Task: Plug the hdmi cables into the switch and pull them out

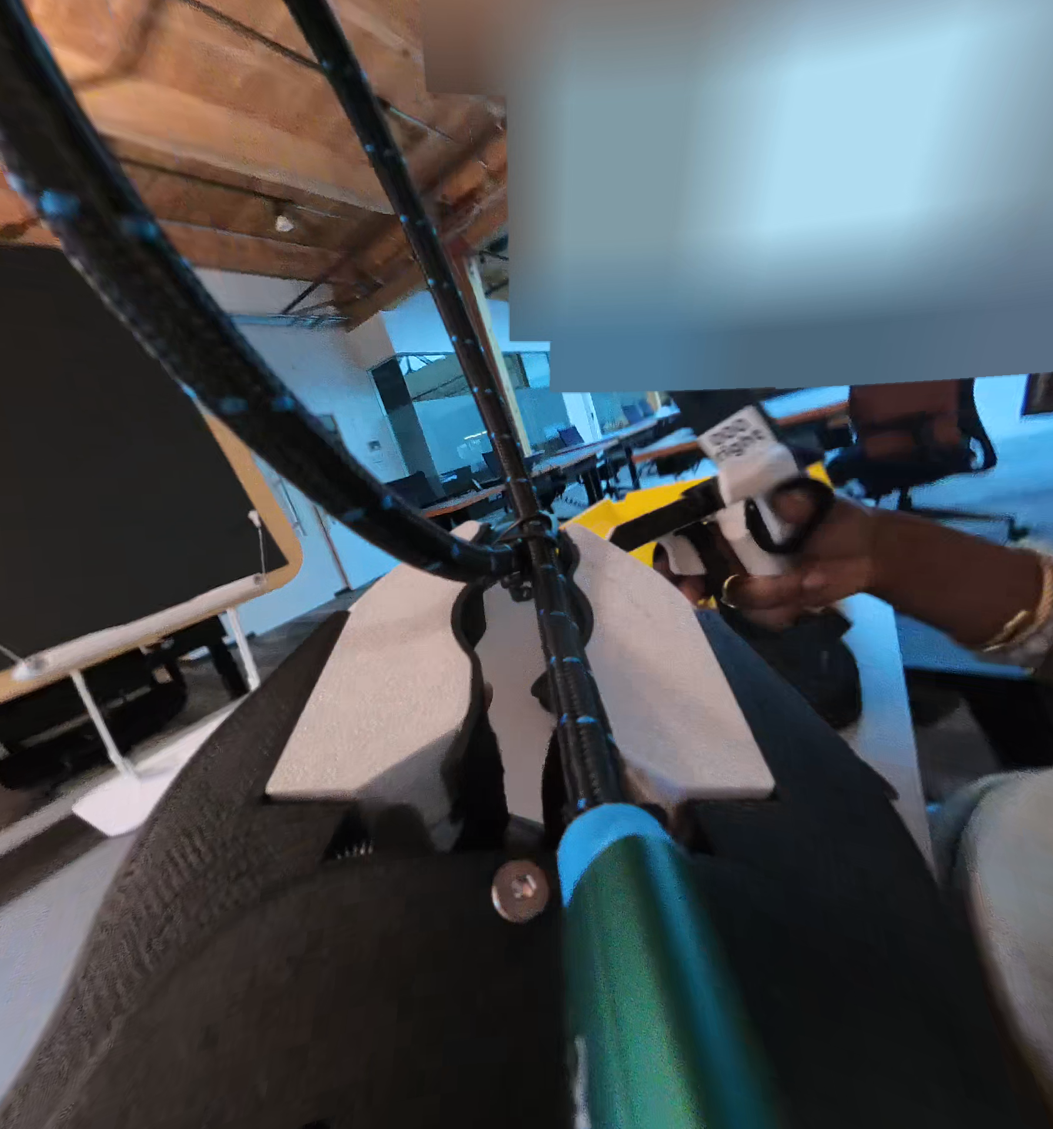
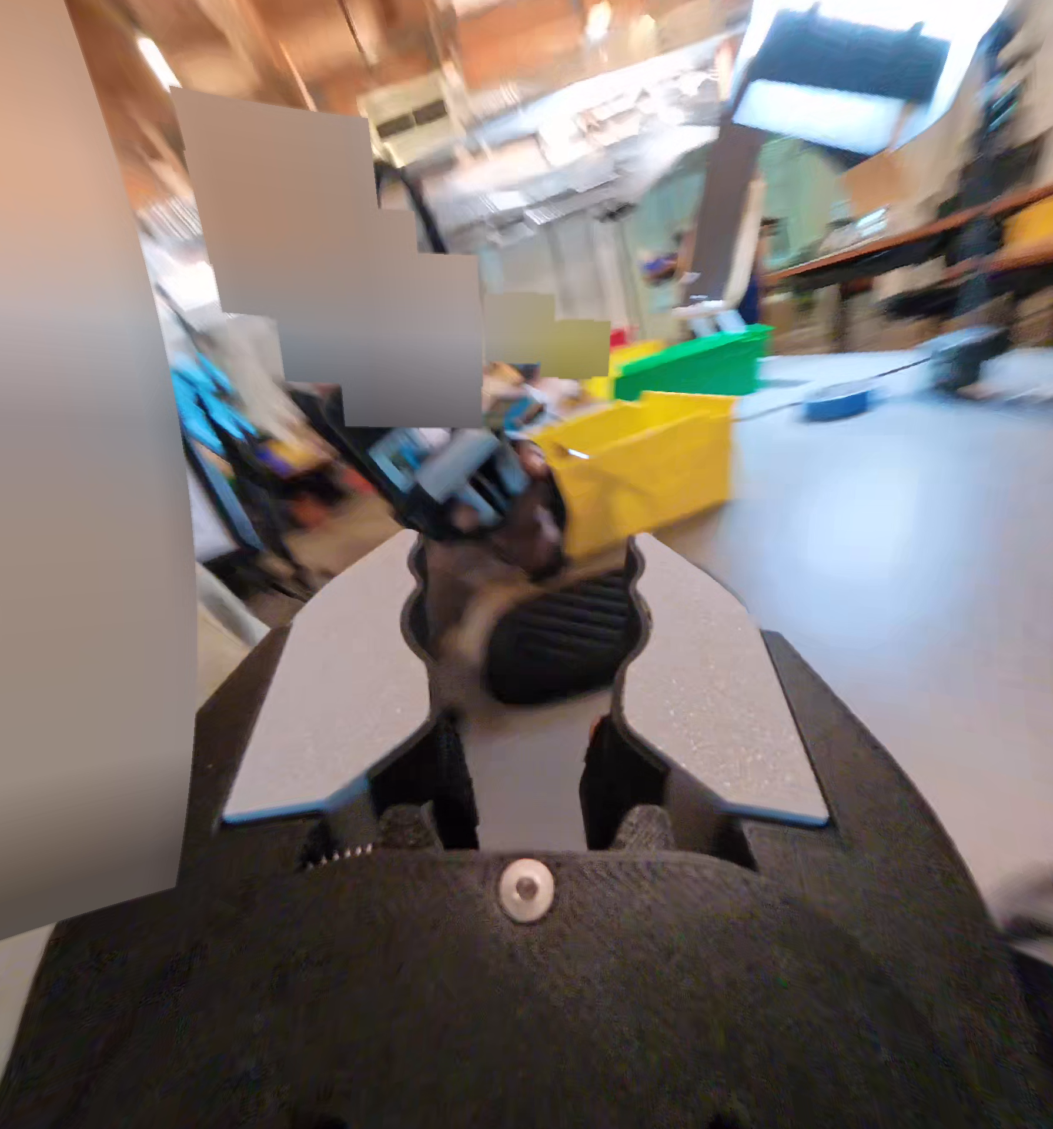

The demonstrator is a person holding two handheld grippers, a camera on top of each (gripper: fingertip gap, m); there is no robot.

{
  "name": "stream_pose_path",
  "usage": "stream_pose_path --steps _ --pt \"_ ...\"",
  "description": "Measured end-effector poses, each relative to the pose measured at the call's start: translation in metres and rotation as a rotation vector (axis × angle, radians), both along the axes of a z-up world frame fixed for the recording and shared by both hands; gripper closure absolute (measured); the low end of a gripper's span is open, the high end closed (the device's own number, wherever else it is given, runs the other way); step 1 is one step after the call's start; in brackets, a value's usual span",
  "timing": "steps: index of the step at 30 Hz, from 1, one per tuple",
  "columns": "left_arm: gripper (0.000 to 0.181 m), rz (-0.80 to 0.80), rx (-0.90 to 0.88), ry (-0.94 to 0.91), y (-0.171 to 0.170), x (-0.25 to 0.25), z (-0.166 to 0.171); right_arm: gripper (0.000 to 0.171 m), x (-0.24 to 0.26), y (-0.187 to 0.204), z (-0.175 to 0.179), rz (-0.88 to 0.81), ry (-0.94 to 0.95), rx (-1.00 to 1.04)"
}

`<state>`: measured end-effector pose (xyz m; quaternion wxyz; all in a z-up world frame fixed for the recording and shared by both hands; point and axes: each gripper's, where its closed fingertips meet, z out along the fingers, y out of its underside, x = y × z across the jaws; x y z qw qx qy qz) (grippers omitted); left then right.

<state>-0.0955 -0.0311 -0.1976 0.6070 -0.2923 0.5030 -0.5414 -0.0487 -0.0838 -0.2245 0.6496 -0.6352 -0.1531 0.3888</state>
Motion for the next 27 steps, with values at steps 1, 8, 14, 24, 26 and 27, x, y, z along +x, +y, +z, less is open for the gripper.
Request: stream_pose_path --steps 1,8,14,24,26,27 --pt "0.160 -0.003 -0.050 -0.010 0.006 -0.003 0.002 0.107 0.012 -0.005 -0.005 -0.082 -0.181 0.048" --pt "0.160 0.009 -0.065 0.007 0.010 -0.002 0.000 0.096 0.079 -0.037 -0.093 -0.138 -1.237 -0.075" --pt "0.160 -0.005 -0.009 0.067 0.000 0.005 -0.009 0.111 0.090 -0.018 -0.126 -0.024 -1.398 -0.211" --pt "0.161 -0.133 -0.061 0.259 -0.015 0.026 -0.044 0.135 0.078 -0.015 -0.141 0.236 -1.305 -0.284" --pt "0.161 -0.137 -0.070 0.271 -0.017 0.029 -0.046 0.136 0.078 -0.012 -0.137 0.207 -1.246 -0.192" --pt "0.161 -0.136 -0.080 0.275 -0.016 0.031 -0.046 0.136 0.078 -0.009 -0.130 0.161 -1.197 -0.128"
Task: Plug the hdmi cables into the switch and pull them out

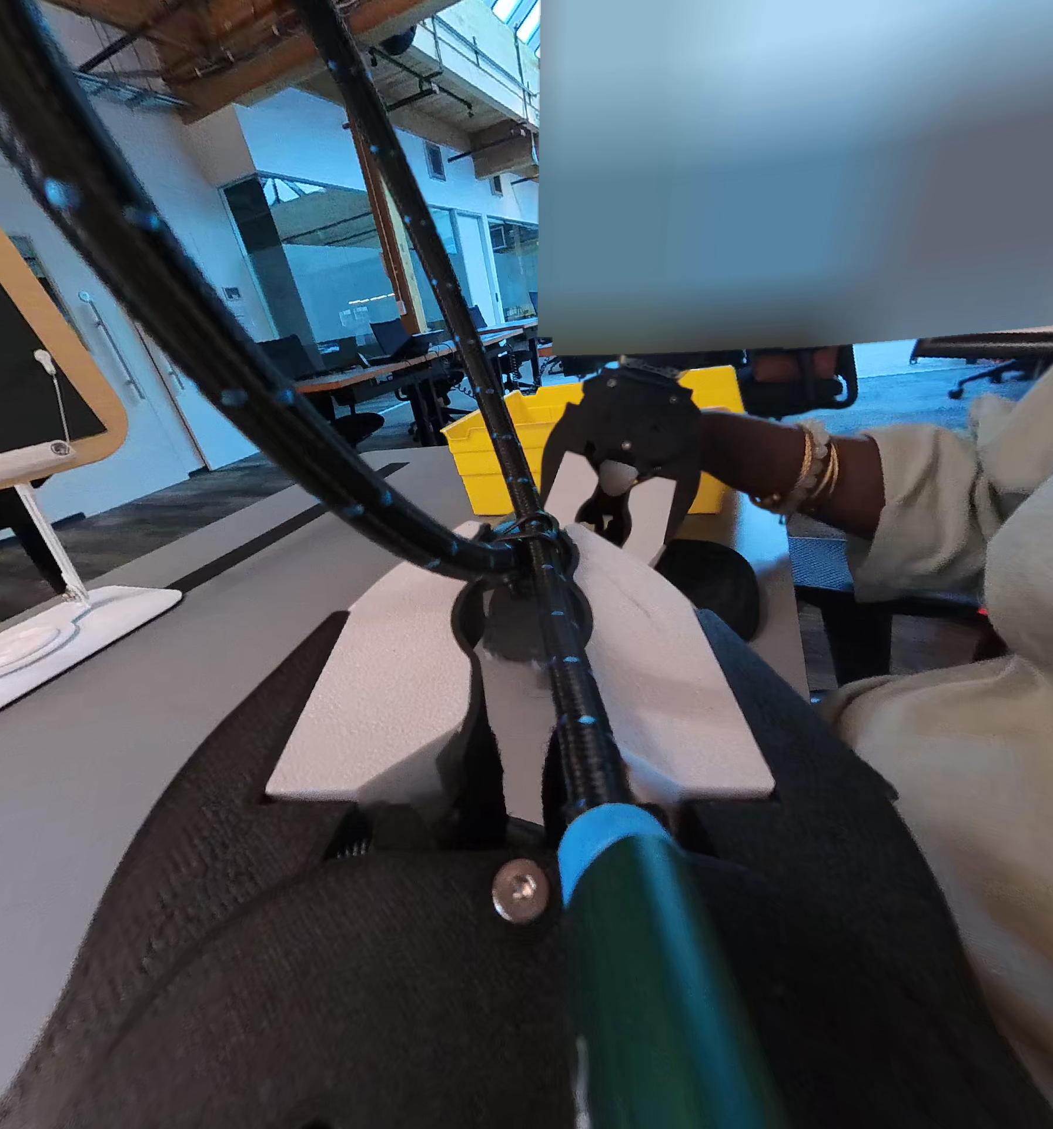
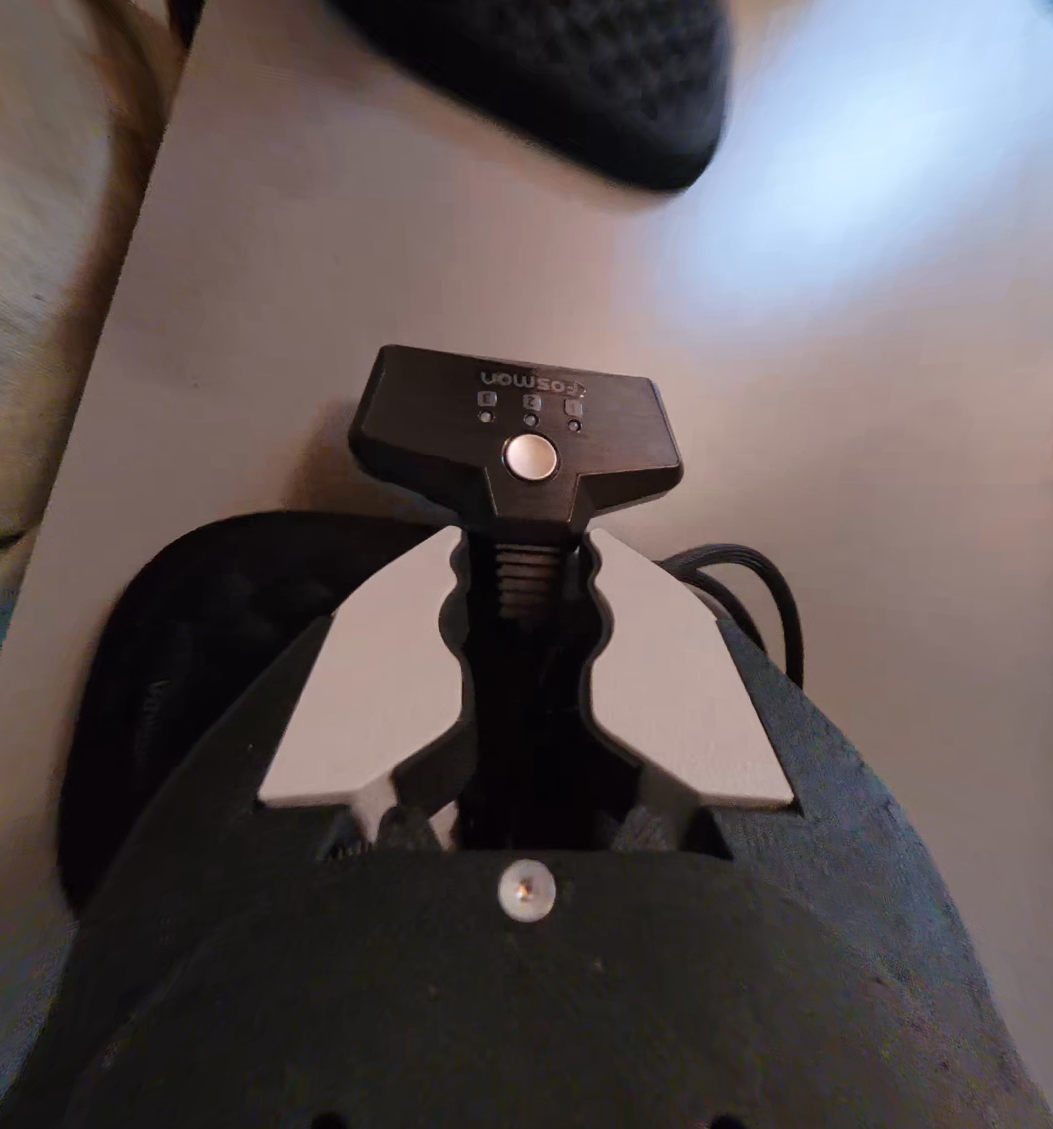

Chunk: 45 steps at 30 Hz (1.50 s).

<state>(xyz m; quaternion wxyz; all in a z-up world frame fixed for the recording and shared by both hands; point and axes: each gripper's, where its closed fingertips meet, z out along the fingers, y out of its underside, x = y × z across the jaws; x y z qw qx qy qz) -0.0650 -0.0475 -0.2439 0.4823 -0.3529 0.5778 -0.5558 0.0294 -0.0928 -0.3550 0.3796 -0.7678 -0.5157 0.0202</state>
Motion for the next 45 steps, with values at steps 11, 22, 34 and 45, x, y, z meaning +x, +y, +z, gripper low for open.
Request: stream_pose_path --steps 11,22,34,45 --pt "0.160 -0.112 -0.216 -0.003 -0.032 0.030 -0.006 0.137 0.001 -0.028 0.069 -0.013 0.493 0.398" --pt "0.160 -0.166 -0.048 -0.081 -0.047 0.023 -0.005 0.137 -0.007 -0.033 0.063 0.017 0.478 0.343" --pt "0.160 -0.138 0.015 -0.020 -0.043 0.026 -0.017 0.137 -0.022 -0.039 0.053 0.083 0.399 0.261" --pt "0.160 -0.128 0.080 0.007 -0.046 0.027 -0.024 0.137 -0.028 -0.042 0.051 0.111 0.375 0.251"
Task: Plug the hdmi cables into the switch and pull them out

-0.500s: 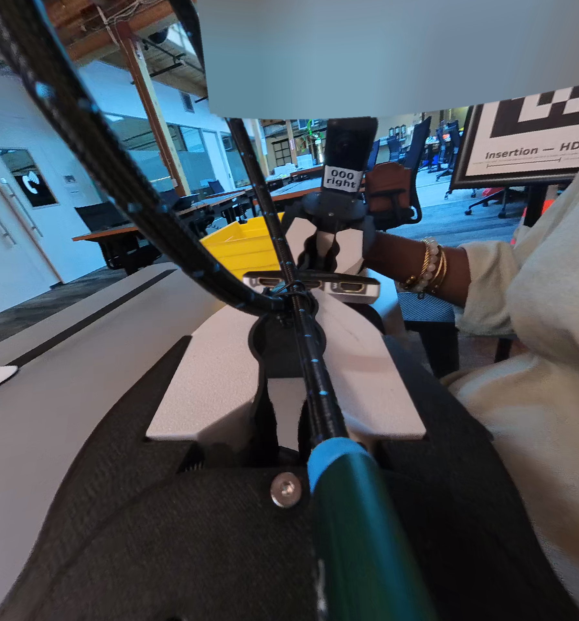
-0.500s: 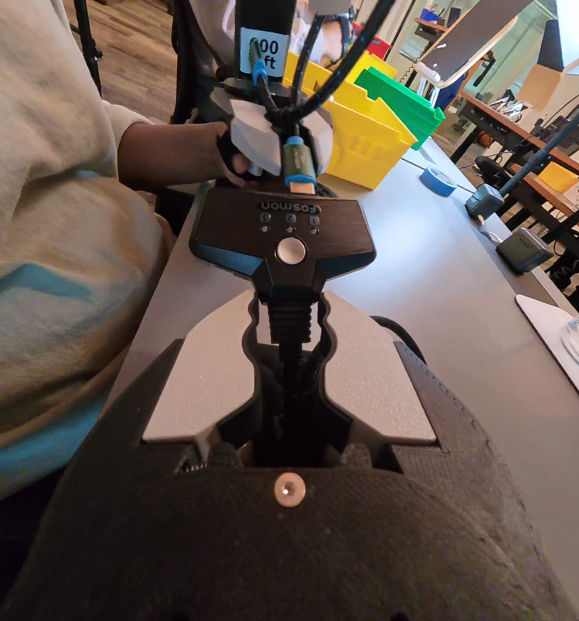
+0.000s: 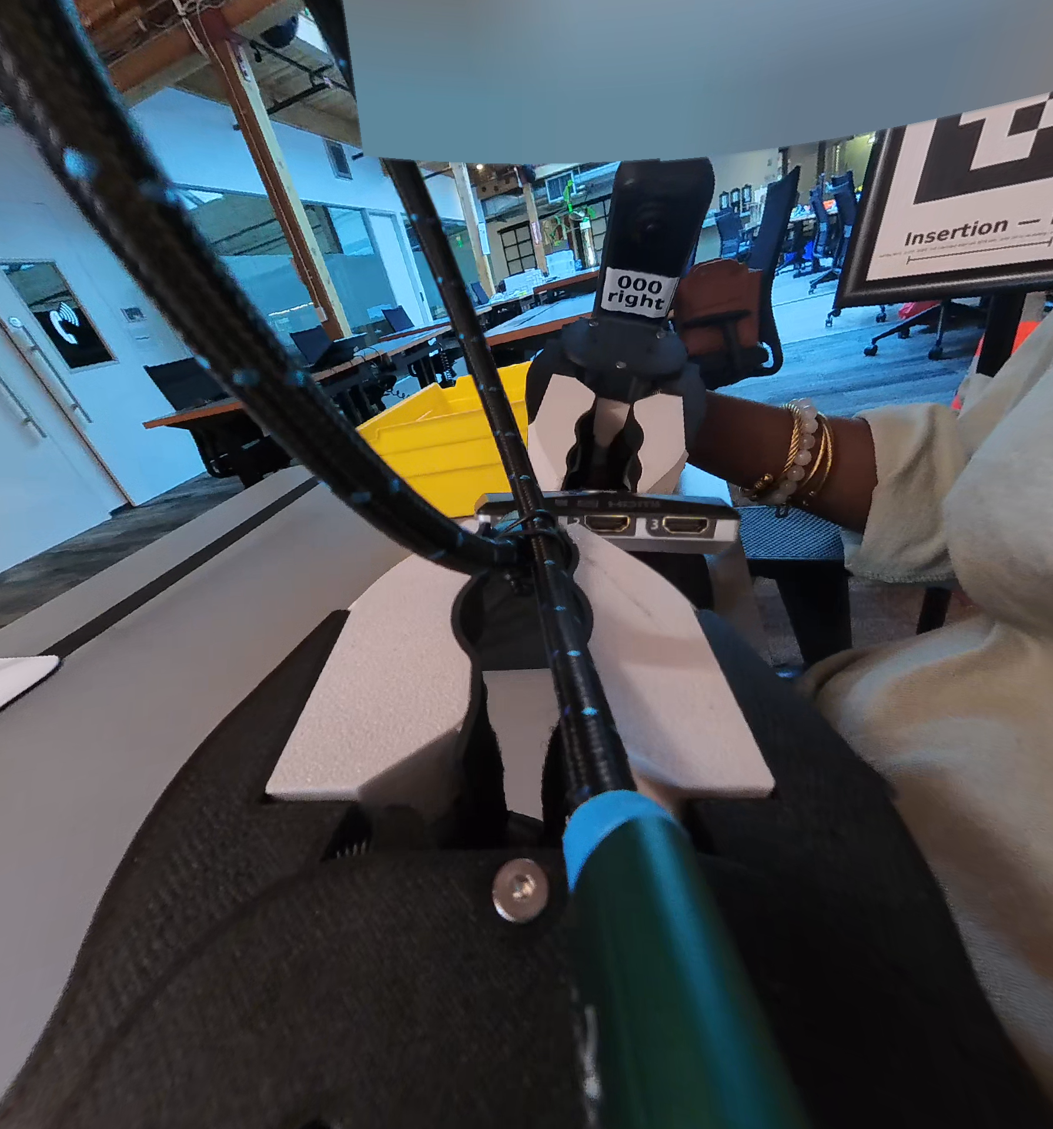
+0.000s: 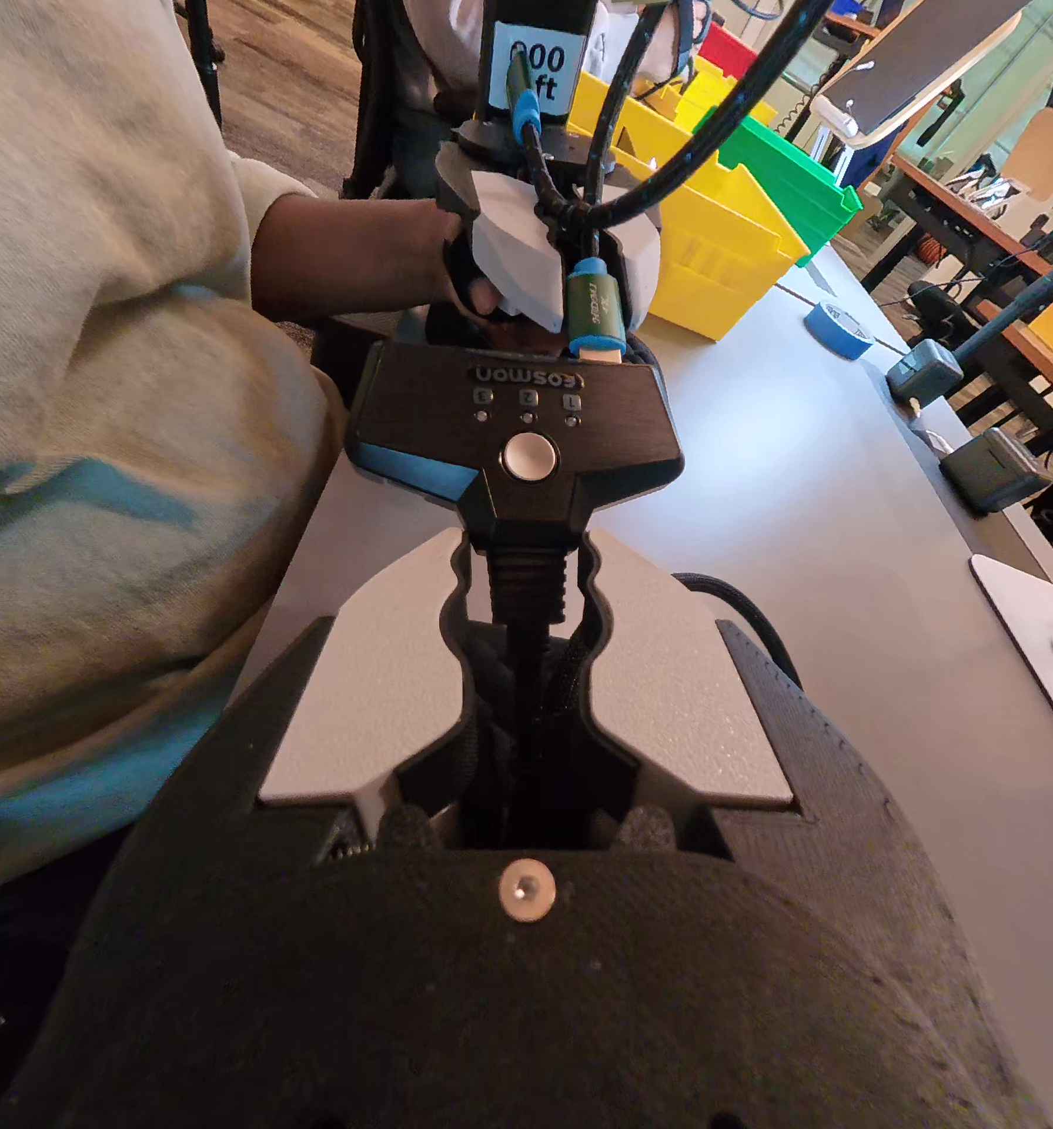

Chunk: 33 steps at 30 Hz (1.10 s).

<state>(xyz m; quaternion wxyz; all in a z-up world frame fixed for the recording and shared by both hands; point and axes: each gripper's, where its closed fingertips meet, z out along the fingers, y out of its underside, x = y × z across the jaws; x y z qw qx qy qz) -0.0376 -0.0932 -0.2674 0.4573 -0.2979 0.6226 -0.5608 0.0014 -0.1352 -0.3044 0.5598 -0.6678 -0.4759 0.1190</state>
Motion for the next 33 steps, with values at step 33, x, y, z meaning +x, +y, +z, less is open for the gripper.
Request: stream_pose_path --steps 33 --pt "0.122 0.178 -0.197 -0.016 0.055 -0.011 0.023 0.137 0.019 0.006 0.017 -0.132 0.015 0.103"
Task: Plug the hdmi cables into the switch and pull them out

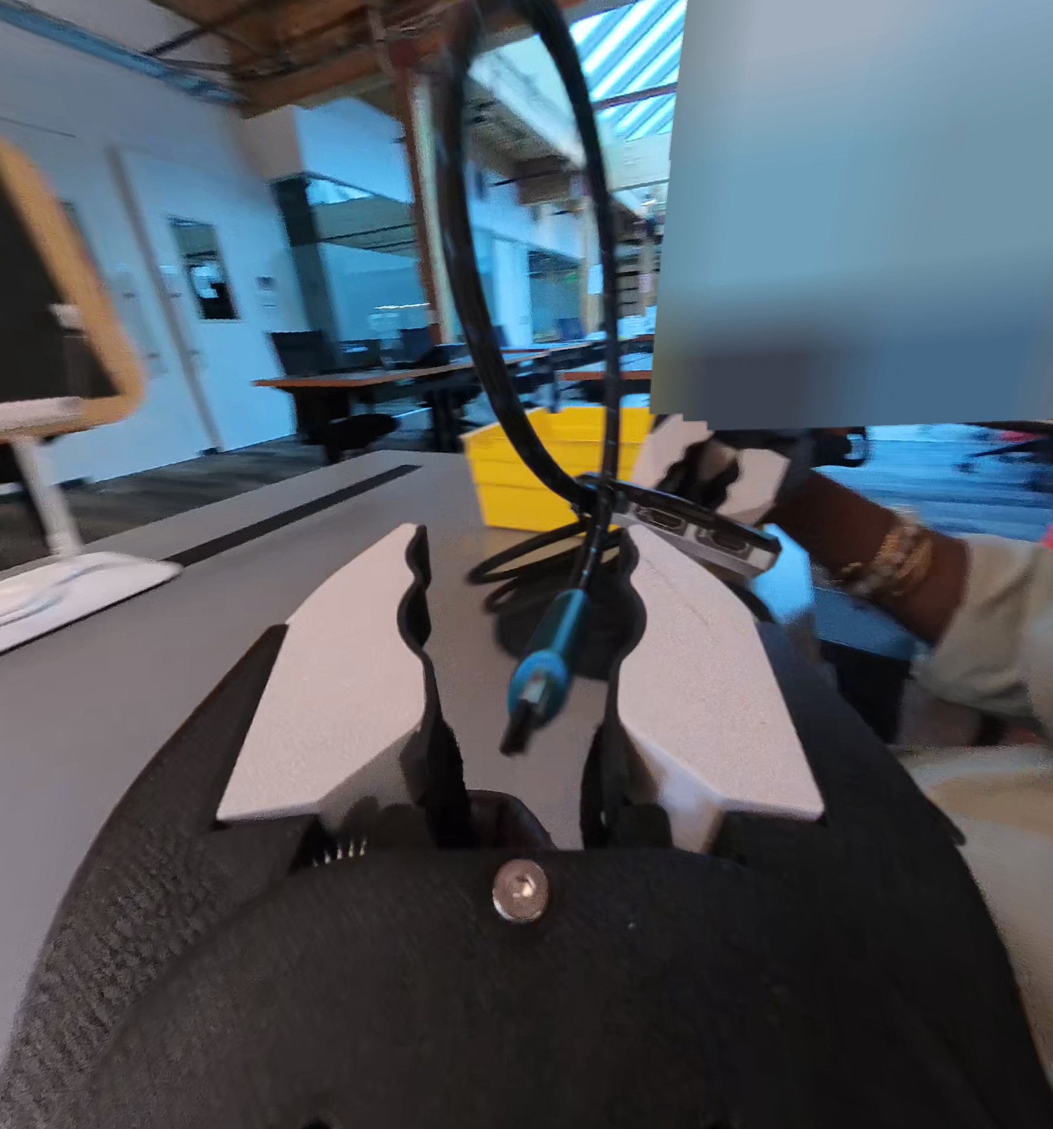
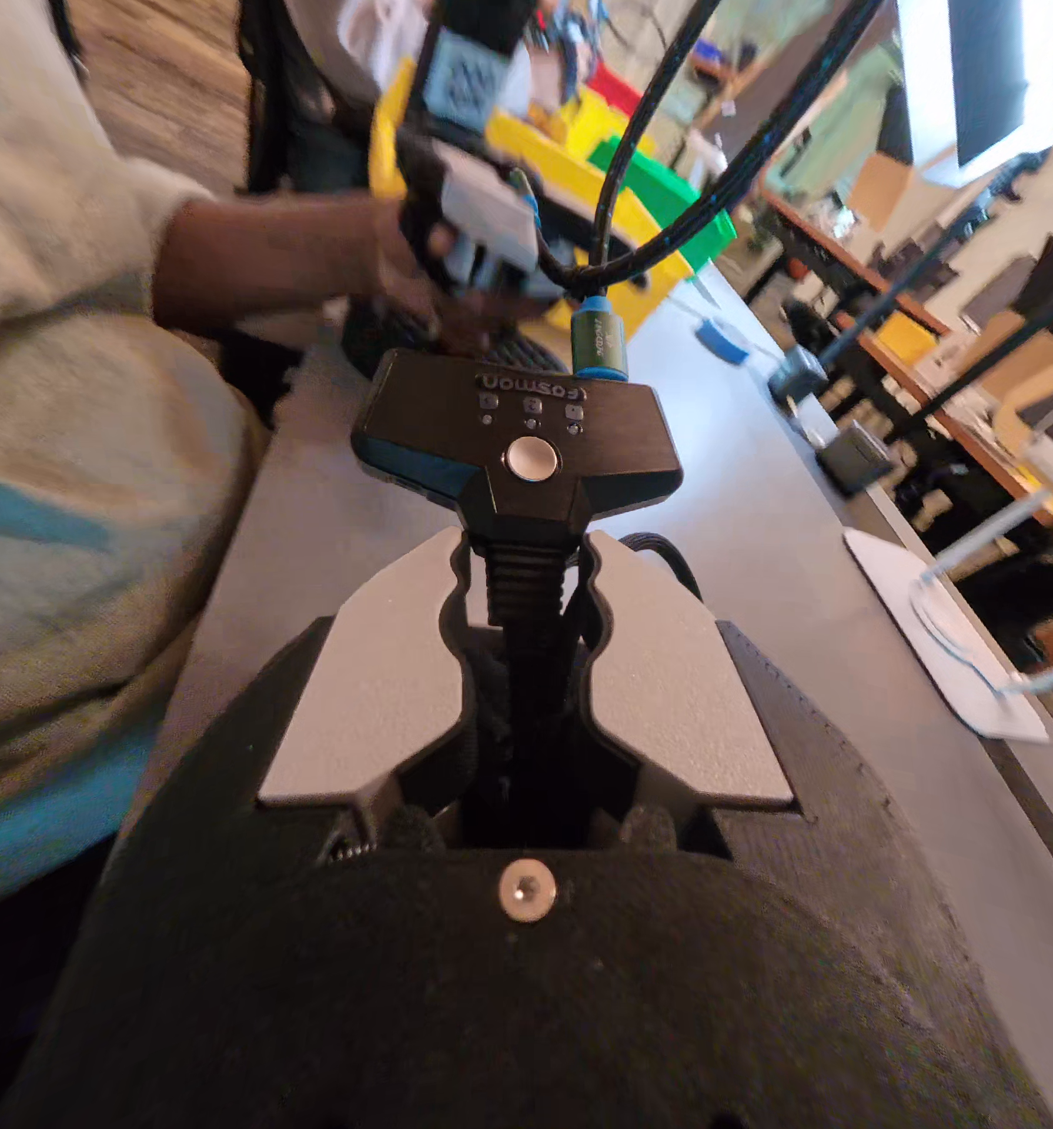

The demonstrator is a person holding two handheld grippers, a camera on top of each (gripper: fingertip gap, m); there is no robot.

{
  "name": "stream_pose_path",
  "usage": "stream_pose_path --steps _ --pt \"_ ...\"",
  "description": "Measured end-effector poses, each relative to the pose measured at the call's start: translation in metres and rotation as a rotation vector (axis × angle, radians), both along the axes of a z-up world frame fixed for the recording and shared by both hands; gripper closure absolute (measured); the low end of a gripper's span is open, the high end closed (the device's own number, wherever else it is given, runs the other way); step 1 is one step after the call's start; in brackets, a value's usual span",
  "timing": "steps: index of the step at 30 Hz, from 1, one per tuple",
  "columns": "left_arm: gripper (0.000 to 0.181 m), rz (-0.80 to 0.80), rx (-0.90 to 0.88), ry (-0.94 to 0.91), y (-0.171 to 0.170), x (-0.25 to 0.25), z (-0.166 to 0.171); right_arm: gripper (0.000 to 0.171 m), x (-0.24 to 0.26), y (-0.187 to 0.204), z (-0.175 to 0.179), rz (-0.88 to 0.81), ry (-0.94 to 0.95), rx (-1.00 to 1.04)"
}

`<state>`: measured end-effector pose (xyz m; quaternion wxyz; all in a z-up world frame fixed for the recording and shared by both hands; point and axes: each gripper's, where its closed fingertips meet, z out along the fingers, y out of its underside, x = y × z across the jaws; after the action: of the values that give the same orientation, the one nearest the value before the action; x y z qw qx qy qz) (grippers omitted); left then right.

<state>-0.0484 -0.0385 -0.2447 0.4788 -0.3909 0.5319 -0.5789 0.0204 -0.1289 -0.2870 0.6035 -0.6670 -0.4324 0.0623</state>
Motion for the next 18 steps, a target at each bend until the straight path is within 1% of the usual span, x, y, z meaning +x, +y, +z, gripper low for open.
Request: stream_pose_path --steps 2,4,7,9,12,15,16,18 --pt "0.123 0.115 0.026 0.010 0.026 -0.017 0.008 0.137 0.016 0.004 -0.010 -0.093 -0.070 -0.045" --pt "0.124 0.202 0.063 0.000 0.040 -0.034 0.022 0.136 0.025 0.008 -0.025 -0.158 -0.153 -0.114" --pt "0.128 0.328 0.159 -0.014 0.050 -0.056 0.043 0.137 0.025 0.012 -0.049 -0.181 -0.270 -0.205" --pt "0.132 0.390 0.216 -0.032 0.050 -0.071 0.058 0.136 0.021 0.016 -0.056 -0.181 -0.283 -0.233" --pt "0.132 0.493 0.266 -0.058 0.056 -0.100 0.079 0.135 0.018 0.018 -0.064 -0.181 -0.300 -0.276" --pt "0.131 0.614 0.229 -0.082 0.075 -0.145 0.097 0.135 0.020 0.021 -0.066 -0.210 -0.319 -0.284" --pt "0.131 0.661 0.207 -0.110 0.083 -0.163 0.104 0.132 0.021 0.021 -0.065 -0.218 -0.309 -0.283" --pt "0.132 0.780 0.160 -0.134 0.102 -0.201 0.111 0.120 0.021 0.021 -0.061 -0.220 -0.270 -0.272"
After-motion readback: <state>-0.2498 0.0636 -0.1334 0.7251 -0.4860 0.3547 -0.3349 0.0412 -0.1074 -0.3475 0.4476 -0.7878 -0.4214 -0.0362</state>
